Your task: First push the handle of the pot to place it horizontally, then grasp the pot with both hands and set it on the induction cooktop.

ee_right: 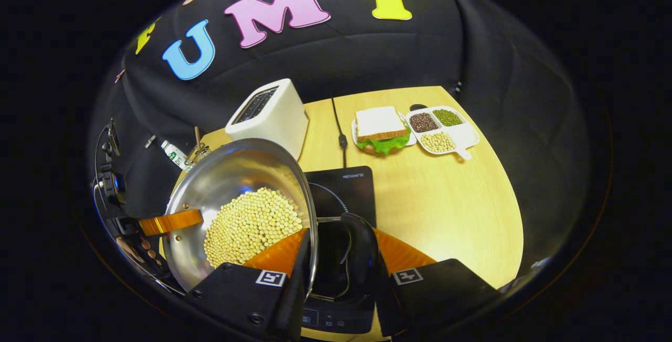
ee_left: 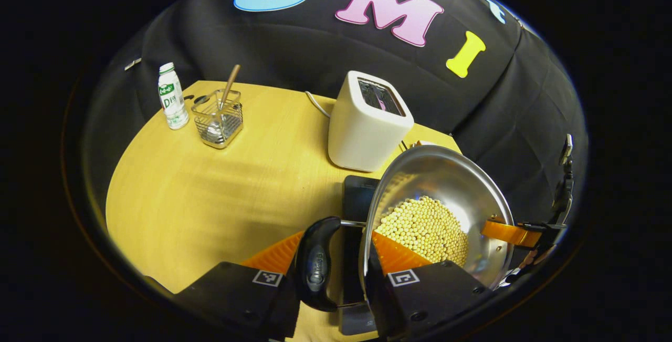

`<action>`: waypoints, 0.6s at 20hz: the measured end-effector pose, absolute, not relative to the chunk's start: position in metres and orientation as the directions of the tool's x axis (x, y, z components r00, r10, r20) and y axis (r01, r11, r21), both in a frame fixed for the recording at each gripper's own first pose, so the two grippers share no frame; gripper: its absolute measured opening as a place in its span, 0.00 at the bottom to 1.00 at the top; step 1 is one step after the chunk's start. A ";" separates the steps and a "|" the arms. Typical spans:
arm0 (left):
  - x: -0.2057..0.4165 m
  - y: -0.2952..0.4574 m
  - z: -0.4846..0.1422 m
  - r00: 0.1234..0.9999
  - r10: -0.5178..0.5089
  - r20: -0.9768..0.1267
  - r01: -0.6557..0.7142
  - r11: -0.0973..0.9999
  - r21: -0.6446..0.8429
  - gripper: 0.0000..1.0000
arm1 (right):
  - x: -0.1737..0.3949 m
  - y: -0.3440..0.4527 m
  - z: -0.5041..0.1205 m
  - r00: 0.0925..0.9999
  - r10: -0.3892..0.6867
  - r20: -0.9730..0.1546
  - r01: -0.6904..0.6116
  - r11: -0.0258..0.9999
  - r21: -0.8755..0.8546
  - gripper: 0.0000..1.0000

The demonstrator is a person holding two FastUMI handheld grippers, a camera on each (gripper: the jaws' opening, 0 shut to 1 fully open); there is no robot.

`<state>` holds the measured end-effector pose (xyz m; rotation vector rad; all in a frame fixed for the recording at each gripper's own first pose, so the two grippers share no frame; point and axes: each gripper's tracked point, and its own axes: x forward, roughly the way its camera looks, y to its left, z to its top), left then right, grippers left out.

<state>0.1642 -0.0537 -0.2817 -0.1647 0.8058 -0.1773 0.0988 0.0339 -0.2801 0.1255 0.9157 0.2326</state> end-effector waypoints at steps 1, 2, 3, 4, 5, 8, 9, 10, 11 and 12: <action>0.166 -0.059 -0.284 0.677 -0.219 -0.702 0.093 0.972 -0.214 0.58 | 0.102 0.028 -0.283 0.583 0.249 -0.773 -0.143 0.969 0.204 0.54; 0.168 -0.064 -0.287 0.677 -0.218 -0.703 0.092 0.973 -0.213 0.58 | 0.104 0.023 -0.286 0.580 0.247 -0.776 -0.140 0.969 0.203 0.59; 0.169 -0.069 -0.291 0.676 -0.218 -0.704 0.092 0.973 -0.212 0.58 | 0.106 0.018 -0.289 0.578 0.245 -0.779 -0.138 0.969 0.203 0.58; 0.171 -0.073 -0.293 0.677 -0.217 -0.704 0.091 0.973 -0.213 0.58 | 0.109 0.015 -0.292 0.576 0.243 -0.780 -0.136 0.970 0.202 0.63; 0.174 -0.076 -0.295 0.677 -0.218 -0.703 0.089 0.972 -0.215 0.58 | 0.112 0.011 -0.294 0.576 0.241 -0.781 -0.133 0.970 0.202 0.63; 0.180 -0.079 -0.303 0.676 -0.209 -0.706 0.081 0.974 -0.210 0.58 | 0.119 0.009 -0.306 0.568 0.238 -0.788 -0.133 0.971 0.198 0.54; 0.182 -0.079 -0.305 0.676 -0.206 -0.707 0.078 0.975 -0.209 0.58 | 0.122 0.010 -0.309 0.566 0.238 -0.790 -0.133 0.971 0.198 0.54; 0.184 -0.079 -0.306 0.678 -0.204 -0.706 0.076 0.975 -0.209 0.58 | 0.123 0.010 -0.311 0.564 0.238 -0.791 -0.133 0.971 0.197 0.59; 0.186 -0.078 -0.308 0.678 -0.204 -0.706 0.076 0.975 -0.209 0.58 | 0.125 0.010 -0.313 0.564 0.237 -0.791 -0.134 0.971 0.196 0.59; 0.187 -0.077 -0.310 0.680 -0.205 -0.704 0.076 0.975 -0.211 0.58 | 0.127 0.011 -0.314 0.563 0.236 -0.792 -0.134 0.972 0.195 0.59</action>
